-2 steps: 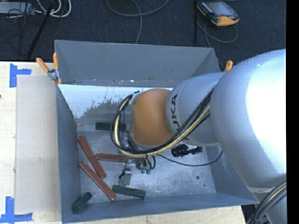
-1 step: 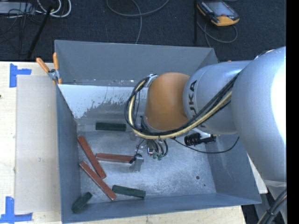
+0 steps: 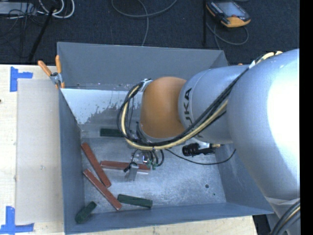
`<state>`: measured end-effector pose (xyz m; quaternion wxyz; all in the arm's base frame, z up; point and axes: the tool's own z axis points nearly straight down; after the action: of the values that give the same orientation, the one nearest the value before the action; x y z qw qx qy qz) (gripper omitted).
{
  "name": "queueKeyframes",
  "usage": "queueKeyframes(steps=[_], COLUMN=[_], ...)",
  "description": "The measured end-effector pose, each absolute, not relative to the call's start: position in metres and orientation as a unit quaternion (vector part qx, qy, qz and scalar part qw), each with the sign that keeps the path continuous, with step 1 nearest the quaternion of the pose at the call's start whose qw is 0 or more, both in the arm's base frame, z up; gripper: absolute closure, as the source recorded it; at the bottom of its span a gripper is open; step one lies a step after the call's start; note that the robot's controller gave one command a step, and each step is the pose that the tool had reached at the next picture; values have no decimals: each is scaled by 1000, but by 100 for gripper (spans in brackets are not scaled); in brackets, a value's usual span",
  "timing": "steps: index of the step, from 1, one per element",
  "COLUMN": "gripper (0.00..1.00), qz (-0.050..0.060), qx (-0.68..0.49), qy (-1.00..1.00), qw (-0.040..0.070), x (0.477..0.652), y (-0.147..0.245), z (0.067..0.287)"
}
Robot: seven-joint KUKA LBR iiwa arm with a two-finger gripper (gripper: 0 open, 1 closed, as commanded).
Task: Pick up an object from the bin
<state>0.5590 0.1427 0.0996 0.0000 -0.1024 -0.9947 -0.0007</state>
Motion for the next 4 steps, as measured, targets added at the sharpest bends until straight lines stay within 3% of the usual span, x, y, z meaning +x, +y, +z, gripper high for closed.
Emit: queueKeyframes(steps=[1,2,3,4], gripper=[0,0,100,100], qz=[1,0,-1,0], qx=[-194,-194,-195,-196], qy=[-981,-981,-981,-981], qw=[2,1,0,1], x=[560,560,560,560], y=[136,136,136,136], z=[68,68,69,76])
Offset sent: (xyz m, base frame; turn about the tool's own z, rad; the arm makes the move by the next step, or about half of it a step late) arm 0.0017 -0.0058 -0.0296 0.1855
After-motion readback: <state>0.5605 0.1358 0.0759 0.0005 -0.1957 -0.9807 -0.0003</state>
